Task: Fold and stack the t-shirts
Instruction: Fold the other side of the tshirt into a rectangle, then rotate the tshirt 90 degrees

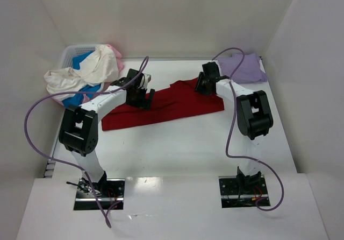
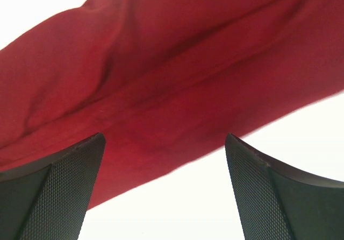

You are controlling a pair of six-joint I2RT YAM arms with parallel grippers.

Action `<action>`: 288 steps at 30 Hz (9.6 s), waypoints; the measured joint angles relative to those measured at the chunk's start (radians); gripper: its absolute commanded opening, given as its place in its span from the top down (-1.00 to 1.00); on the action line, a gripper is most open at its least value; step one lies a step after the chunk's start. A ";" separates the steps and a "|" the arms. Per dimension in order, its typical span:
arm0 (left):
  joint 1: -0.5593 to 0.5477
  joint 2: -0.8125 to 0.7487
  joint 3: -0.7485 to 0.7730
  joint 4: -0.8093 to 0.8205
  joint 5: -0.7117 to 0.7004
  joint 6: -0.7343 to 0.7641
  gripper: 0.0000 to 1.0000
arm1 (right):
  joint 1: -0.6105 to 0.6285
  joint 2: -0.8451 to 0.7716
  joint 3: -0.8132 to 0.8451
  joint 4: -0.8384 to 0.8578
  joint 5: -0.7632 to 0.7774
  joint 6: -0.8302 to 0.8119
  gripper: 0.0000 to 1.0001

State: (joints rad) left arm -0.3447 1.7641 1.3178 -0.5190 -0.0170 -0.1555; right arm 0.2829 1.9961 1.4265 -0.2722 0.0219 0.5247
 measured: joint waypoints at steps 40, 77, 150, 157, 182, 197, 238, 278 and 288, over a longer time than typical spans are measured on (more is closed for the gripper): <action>0.045 0.135 -0.047 0.056 0.082 -0.006 -1.00 | -0.031 0.309 0.337 0.010 -0.040 0.023 0.23; 0.067 0.052 -0.019 0.106 0.071 0.319 -1.00 | -0.090 -0.053 0.159 0.076 -0.116 0.053 -0.25; -0.269 -0.097 -0.070 -0.018 0.189 -0.013 -1.00 | 0.069 0.670 0.990 -0.182 -0.155 0.000 -0.37; -0.269 -0.099 -0.126 -0.021 0.217 -0.014 -1.00 | 0.092 0.791 1.217 -0.234 -0.229 0.001 -0.37; -0.478 0.038 -0.192 0.046 0.394 -0.164 -1.00 | 0.072 -0.223 0.163 -0.095 -0.011 -0.094 -0.69; -0.500 -0.143 -0.194 0.023 0.251 -0.328 -1.00 | 0.019 -0.431 -0.181 -0.052 -0.076 -0.077 -0.66; -0.366 -0.167 -0.479 0.142 0.156 -0.584 0.95 | 0.190 -0.389 -0.478 0.079 -0.252 -0.016 0.03; -0.317 -0.078 -0.105 0.160 0.099 -0.455 -0.23 | 0.195 -0.197 -0.395 0.096 -0.191 0.003 0.75; -0.317 0.076 -0.104 0.219 0.111 -0.446 -0.15 | 0.195 -0.197 -0.392 0.092 -0.153 0.006 0.81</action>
State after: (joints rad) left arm -0.6621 1.8397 1.2140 -0.3000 0.0937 -0.6018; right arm 0.4782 1.7988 1.0348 -0.1802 -0.1314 0.5304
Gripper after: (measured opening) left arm 0.572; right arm 0.098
